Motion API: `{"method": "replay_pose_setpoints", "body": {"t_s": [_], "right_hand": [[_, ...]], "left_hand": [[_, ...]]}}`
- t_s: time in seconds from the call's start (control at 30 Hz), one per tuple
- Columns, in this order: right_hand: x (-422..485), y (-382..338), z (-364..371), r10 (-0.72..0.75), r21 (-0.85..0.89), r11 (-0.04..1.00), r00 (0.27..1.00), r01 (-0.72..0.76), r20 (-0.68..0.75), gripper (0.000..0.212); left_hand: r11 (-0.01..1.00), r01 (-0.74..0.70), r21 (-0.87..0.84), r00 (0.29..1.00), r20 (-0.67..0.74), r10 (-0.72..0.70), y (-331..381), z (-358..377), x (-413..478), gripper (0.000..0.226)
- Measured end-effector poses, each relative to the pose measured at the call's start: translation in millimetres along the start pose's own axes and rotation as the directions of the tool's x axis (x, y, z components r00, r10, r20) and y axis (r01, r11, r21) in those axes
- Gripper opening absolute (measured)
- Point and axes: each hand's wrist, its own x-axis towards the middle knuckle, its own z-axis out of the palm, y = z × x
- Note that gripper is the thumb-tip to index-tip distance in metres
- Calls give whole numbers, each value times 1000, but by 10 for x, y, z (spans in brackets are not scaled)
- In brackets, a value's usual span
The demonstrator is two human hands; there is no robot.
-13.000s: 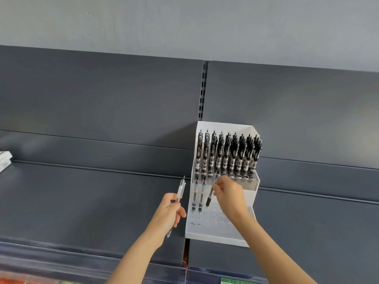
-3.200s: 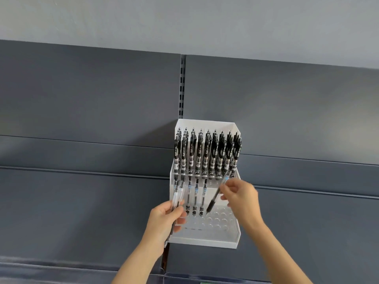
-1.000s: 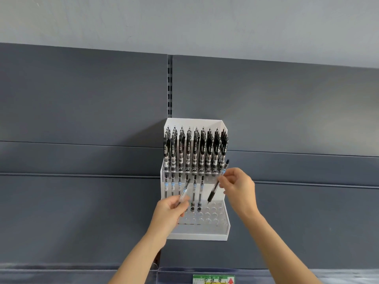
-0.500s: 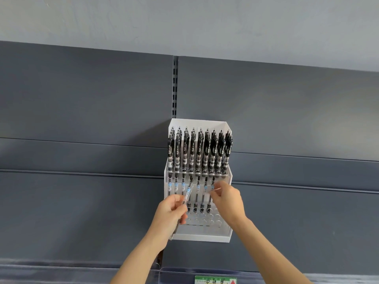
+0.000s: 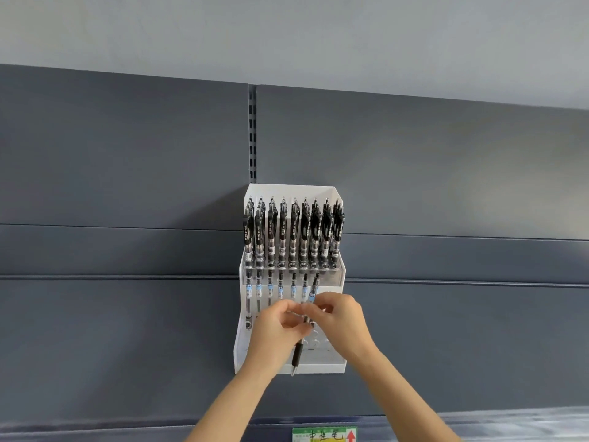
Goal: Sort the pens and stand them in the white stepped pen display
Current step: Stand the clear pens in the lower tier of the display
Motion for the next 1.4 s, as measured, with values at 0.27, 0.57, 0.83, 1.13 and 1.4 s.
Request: {"method": "replay_pose_setpoints", "body": {"t_s": [0.27, 0.57, 0.83, 1.13, 1.4], "right_hand": [[182, 68, -475, 55, 142, 989, 979, -27, -197, 20], [305, 209, -153, 9, -170, 985, 998, -21, -69, 29], [278, 212, 2, 53, -341, 937, 994, -82, -95, 41], [47, 340, -31, 97, -191, 975, 991, -112, -89, 22], [-482, 1011, -786, 160, -204, 959, 968, -199, -193, 26]], "left_hand": [[724, -221, 654, 974, 182, 133, -253, -85, 12, 47], [641, -246, 727, 968, 222, 119, -271, -63, 76, 44], [639, -257, 725, 965, 229, 128, -306, -50, 86, 45], [641, -243, 728, 968, 221, 117, -267, -71, 68, 42], [595, -204, 778, 978, 135, 159, 14, 358, -32, 31]]}}
